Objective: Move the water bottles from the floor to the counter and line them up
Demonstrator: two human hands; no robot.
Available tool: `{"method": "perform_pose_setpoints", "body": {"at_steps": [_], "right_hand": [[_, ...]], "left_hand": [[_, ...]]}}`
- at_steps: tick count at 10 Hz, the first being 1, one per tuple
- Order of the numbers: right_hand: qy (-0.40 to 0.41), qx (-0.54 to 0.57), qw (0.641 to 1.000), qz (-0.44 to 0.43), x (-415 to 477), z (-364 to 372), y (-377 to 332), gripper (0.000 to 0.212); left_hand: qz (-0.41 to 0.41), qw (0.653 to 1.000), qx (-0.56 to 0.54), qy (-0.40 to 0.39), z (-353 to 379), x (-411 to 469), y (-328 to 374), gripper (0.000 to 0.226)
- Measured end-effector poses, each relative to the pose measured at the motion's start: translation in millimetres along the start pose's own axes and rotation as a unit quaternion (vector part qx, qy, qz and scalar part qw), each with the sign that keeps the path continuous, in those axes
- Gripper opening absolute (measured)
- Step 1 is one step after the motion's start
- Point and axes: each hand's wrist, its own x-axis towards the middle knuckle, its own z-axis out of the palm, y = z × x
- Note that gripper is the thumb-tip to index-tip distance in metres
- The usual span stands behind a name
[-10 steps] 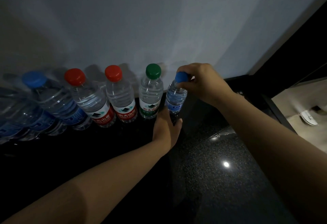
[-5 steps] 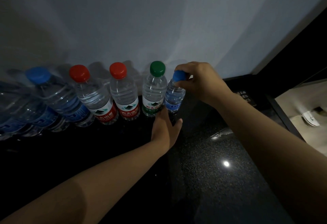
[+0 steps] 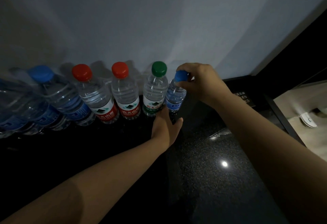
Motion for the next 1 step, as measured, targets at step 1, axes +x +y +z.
{"method": "perform_pose_setpoints", "body": {"at_steps": [1], "right_hand": [[0.015, 0.031, 0.999, 0.042, -6.1, 3.2, -0.4, 0.049]], "left_hand": [[0.018, 1.0, 0.009, 0.009, -4.4, -4.3, -2.8, 0.039]]}}
